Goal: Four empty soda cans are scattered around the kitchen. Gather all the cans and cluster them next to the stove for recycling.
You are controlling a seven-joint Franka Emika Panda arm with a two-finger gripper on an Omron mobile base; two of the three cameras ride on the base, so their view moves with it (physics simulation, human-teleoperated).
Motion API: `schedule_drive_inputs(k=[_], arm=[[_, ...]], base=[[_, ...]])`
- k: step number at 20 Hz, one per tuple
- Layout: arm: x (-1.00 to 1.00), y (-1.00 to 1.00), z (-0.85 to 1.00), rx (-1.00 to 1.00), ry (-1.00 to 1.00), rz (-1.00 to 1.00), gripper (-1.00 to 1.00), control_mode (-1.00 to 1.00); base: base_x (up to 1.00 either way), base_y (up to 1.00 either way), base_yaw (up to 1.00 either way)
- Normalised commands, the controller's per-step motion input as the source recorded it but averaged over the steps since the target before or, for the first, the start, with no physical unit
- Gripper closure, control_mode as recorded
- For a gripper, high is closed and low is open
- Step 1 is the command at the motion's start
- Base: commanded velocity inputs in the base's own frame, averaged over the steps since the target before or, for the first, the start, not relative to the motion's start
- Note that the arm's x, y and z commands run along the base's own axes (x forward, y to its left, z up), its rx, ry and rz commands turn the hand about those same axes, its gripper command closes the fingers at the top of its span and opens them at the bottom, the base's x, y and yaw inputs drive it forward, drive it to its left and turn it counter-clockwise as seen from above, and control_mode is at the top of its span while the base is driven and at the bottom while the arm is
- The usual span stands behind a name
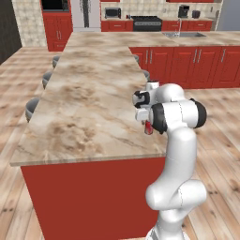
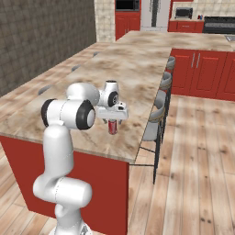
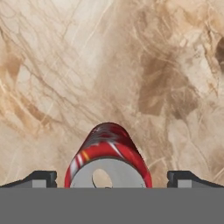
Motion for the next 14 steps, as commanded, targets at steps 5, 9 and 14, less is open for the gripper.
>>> schedule_drive_inputs(k=[5, 9, 14], arm=[[0.00, 0.00, -0.03, 0.00, 0.00, 0.00, -1.00, -1.00], [0.00, 0.00, -0.04, 0.00, 0.00, 0.00, -1.00, -1.00], [0.00, 0.00, -0.04, 0.00, 0.00, 0.00, -1.00, -1.00]], base=[[0.00, 0.00, 0.00], [0.00, 0.00, 0.00], [0.00, 0.00, 0.00]])
